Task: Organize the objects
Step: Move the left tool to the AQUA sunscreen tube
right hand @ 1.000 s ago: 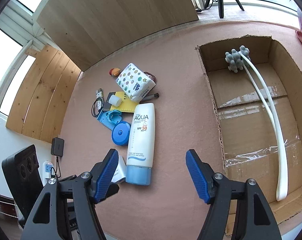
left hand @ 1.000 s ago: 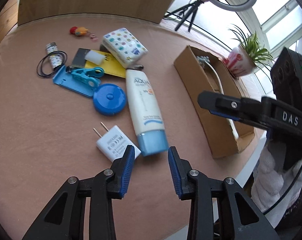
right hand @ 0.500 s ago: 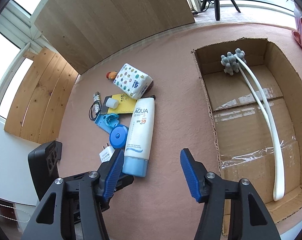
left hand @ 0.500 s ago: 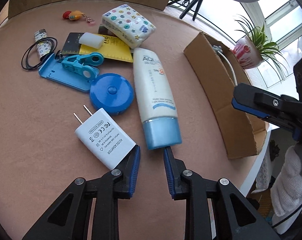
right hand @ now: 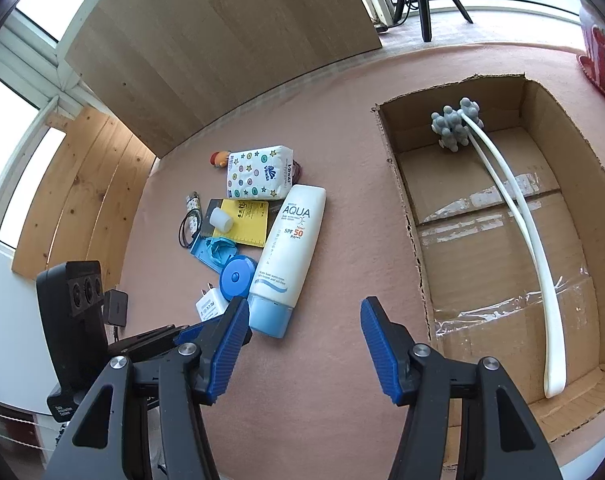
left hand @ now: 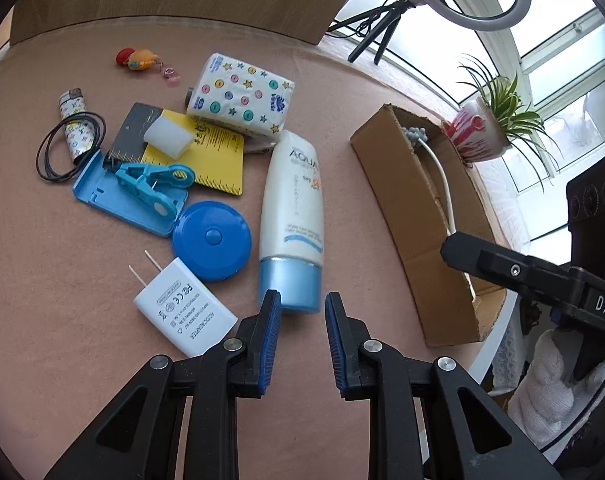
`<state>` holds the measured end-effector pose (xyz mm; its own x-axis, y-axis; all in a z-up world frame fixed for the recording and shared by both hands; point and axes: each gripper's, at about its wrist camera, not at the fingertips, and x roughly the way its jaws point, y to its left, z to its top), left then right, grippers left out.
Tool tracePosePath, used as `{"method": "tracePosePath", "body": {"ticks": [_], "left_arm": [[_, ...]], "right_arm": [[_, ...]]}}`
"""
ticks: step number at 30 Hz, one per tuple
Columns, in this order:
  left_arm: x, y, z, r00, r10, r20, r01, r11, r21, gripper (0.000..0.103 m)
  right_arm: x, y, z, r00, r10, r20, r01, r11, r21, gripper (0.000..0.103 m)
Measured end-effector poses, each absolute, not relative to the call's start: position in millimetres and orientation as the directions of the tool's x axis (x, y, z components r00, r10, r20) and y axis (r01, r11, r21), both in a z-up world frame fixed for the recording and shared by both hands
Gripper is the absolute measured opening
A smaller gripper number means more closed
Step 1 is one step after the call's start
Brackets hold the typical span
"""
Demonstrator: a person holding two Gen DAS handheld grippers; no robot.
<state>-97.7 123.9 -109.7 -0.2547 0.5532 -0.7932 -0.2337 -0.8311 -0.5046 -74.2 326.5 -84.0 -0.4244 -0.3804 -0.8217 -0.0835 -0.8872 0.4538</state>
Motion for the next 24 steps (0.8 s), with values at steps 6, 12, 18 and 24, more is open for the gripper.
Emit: {"method": "tracePosePath", "body": {"ticks": [6,12,18,24], "left_arm": [[-126.2,136.8,-102.5,-0.275,0.531,-0.802,-0.232,-0.846,-0.481,0.024],[-143.6,160.4,-104.4,-0.276,0.514,-0.812,-0.259,-0.853,-0.453,0.024],[-156.3,164.8,-106.8,-0.289,0.480,-0.828,-0.243,-0.873,-0.422,0.024],[-165.1,165.2,-110.9,-0.292,0.457,-0.840,-0.233,-0.886,-0.401,0.024]], "right_arm": [[-70.9,331.7,-84.3,-0.430,-0.390,-0.814,-0.096,-0.877,0.471,0.054],[-66.0,340.4,-81.0,-0.442,-0.383,-0.811,-0.112,-0.874,0.473,0.054],[-60.4,349.2,-79.6,-0.448,-0.377,-0.810,-0.129,-0.870,0.476,0.054],[-58.2,352.9,-80.1,-0.449,-0.378,-0.810,-0.138,-0.866,0.481,0.054]]}}
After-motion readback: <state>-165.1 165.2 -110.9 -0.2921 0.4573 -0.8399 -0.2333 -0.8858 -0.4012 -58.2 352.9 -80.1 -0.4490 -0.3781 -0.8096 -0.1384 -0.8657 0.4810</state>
